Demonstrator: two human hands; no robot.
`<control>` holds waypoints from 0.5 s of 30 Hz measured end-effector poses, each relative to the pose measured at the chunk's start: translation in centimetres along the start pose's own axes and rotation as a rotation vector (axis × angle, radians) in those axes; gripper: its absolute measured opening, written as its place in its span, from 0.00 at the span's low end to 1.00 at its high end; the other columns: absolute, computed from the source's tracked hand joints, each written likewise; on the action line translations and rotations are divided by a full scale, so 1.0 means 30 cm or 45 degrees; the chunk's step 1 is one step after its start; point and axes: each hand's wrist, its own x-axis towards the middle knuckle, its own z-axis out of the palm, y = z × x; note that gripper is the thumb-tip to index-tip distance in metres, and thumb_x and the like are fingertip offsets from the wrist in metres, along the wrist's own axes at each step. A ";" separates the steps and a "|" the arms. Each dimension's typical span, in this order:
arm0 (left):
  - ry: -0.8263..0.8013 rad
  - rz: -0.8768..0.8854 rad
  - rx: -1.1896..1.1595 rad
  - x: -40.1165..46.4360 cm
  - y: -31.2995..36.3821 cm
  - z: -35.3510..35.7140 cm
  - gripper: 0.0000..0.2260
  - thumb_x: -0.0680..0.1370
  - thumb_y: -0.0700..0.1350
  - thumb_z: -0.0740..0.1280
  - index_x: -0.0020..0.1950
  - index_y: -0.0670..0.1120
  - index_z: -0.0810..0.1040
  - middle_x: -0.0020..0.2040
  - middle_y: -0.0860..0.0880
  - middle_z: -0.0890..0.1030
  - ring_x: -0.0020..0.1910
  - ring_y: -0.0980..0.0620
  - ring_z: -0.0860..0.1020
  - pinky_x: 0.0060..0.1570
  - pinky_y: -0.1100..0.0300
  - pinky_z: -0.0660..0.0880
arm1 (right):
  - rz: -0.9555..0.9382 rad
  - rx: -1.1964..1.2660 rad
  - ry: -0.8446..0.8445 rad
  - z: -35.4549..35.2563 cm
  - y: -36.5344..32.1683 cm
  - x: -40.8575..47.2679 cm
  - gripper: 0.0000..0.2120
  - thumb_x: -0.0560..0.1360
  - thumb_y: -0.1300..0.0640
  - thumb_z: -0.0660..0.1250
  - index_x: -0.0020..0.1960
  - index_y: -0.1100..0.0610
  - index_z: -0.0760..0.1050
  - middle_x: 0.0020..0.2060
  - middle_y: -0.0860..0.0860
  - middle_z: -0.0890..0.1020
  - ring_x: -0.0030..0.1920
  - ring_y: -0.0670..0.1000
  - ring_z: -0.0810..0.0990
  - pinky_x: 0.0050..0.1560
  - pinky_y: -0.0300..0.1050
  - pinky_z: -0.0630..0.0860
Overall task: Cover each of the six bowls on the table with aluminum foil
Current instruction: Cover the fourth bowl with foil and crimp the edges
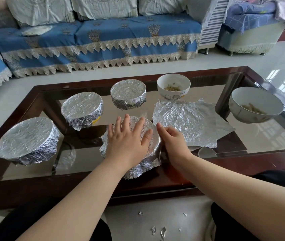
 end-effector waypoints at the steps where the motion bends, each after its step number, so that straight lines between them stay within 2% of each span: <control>1: 0.000 0.000 0.003 -0.001 0.000 0.000 0.29 0.80 0.65 0.40 0.81 0.60 0.47 0.82 0.43 0.47 0.80 0.41 0.44 0.77 0.40 0.43 | 0.015 0.003 0.002 -0.001 0.003 0.002 0.20 0.72 0.39 0.69 0.36 0.54 0.68 0.25 0.52 0.68 0.23 0.51 0.66 0.22 0.39 0.63; 7: -0.026 -0.002 0.025 0.000 0.004 -0.002 0.31 0.78 0.66 0.37 0.81 0.60 0.47 0.82 0.43 0.46 0.80 0.40 0.43 0.76 0.39 0.43 | 0.069 0.081 0.001 0.003 -0.001 0.006 0.19 0.75 0.44 0.69 0.36 0.55 0.66 0.22 0.53 0.69 0.22 0.56 0.72 0.20 0.38 0.64; 10: -0.032 -0.005 0.027 -0.001 0.005 -0.005 0.34 0.75 0.67 0.34 0.81 0.60 0.47 0.82 0.43 0.46 0.80 0.40 0.44 0.76 0.39 0.42 | 0.102 0.085 0.014 0.008 -0.020 -0.002 0.17 0.77 0.48 0.68 0.37 0.56 0.66 0.23 0.57 0.70 0.19 0.55 0.72 0.18 0.35 0.63; 15: -0.029 -0.008 0.038 -0.004 0.007 -0.006 0.35 0.74 0.67 0.33 0.81 0.60 0.47 0.82 0.43 0.46 0.80 0.40 0.44 0.76 0.39 0.43 | 0.110 0.117 0.039 0.020 -0.048 -0.018 0.14 0.79 0.55 0.66 0.39 0.58 0.66 0.17 0.49 0.67 0.15 0.49 0.69 0.16 0.37 0.66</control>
